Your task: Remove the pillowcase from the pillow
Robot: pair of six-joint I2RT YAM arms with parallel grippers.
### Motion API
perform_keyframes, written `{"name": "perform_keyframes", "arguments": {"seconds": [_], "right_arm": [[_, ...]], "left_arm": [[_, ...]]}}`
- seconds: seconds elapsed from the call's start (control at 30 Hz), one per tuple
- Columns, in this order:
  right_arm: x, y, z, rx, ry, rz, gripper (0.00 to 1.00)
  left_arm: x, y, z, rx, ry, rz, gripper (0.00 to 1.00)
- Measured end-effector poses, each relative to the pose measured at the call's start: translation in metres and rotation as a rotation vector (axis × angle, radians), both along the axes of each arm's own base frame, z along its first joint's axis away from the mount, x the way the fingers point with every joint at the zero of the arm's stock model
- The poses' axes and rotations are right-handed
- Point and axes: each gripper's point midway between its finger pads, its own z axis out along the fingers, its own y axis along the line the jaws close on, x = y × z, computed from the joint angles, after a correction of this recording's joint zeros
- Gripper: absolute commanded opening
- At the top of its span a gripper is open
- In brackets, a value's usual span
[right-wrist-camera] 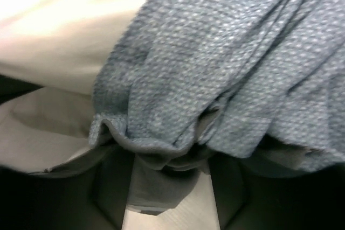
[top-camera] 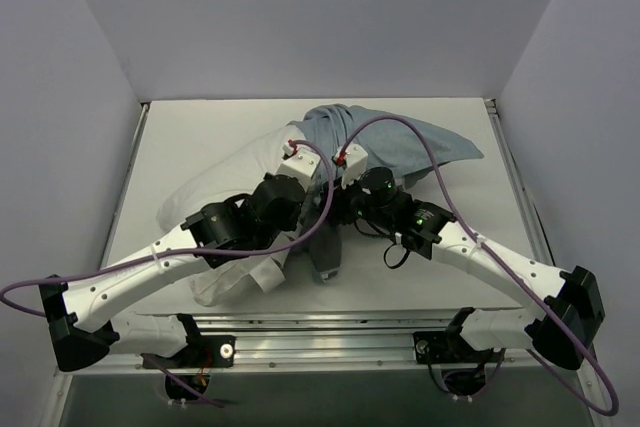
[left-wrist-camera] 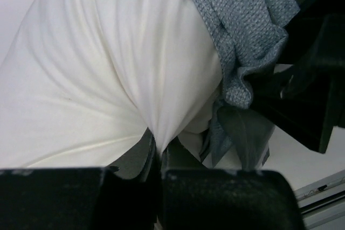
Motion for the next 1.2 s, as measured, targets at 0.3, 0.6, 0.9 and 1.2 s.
{"name": "perform_keyframes", "arguments": {"seconds": [0.3,0.6,0.9,1.2], "right_arm": [[0.017,-0.015,-0.004,-0.044,-0.020,-0.172,0.00],[0.069,-0.115,0.021,-0.029,-0.001,-0.563,0.00],[0.073,-0.161,0.075,0.090,0.006,-0.649,0.00],[0.059,-0.171,0.190,0.118,-0.108,-0.562,0.00]], "left_arm": [[-0.008,0.005,-0.003,-0.059,0.026,0.000,0.02],[-0.031,0.037,0.033,-0.202,0.010,-0.006,0.02],[-0.059,0.047,0.058,-0.334,0.022,-0.100,0.02],[-0.071,0.026,0.099,-0.401,0.045,-0.230,0.02]]}}
